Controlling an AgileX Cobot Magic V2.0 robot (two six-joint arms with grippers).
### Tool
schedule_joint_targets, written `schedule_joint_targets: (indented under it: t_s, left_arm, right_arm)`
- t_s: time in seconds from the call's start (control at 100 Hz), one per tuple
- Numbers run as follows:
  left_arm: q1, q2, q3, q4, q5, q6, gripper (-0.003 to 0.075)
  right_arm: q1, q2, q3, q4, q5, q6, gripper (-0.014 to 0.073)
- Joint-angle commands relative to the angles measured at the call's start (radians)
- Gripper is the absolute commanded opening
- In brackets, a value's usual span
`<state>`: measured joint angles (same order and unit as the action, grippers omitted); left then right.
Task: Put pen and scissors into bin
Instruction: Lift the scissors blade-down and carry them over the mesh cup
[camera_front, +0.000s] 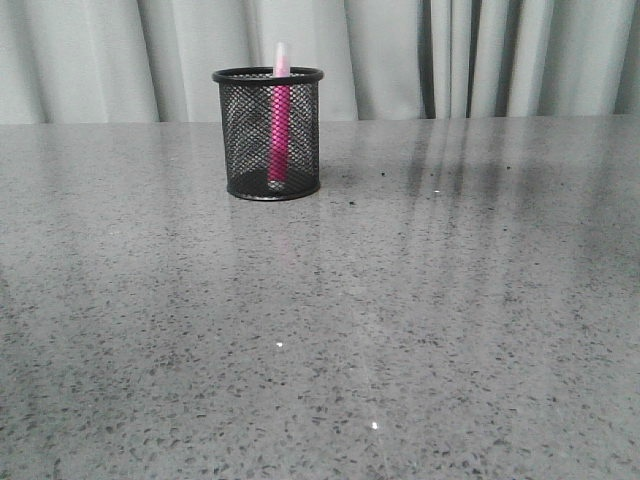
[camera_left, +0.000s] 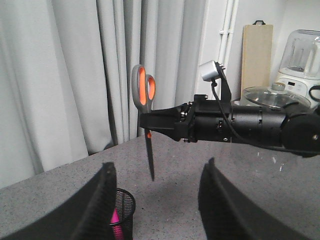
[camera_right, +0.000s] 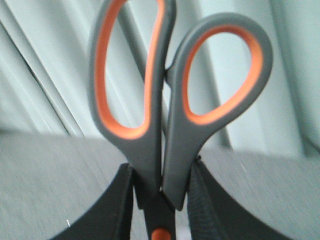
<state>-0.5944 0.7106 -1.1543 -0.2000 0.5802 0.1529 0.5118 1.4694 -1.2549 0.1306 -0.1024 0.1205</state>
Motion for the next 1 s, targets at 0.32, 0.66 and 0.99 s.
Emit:
schedule_joint_targets:
  t_s: [0.32, 0.66, 0.99]
  left_arm:
    - [-0.009, 0.001, -0.025, -0.006, -0.065, 0.002, 0.0337]
    - [-0.009, 0.001, -0.025, -0.006, -0.019, 0.002, 0.0337]
    - [-0.009, 0.001, -0.025, -0.01, -0.018, 0.002, 0.0337]
  right_arm:
    - [0.065, 0.193, 0.019, -0.174, -0.482, -0.004, -0.0069]
    - [0.067, 0.246, 0.023, -0.176, -0.391, -0.004, -0.0069]
    - [0.067, 0.246, 0.108, -0.131, -0.358, -0.004, -0.0069]
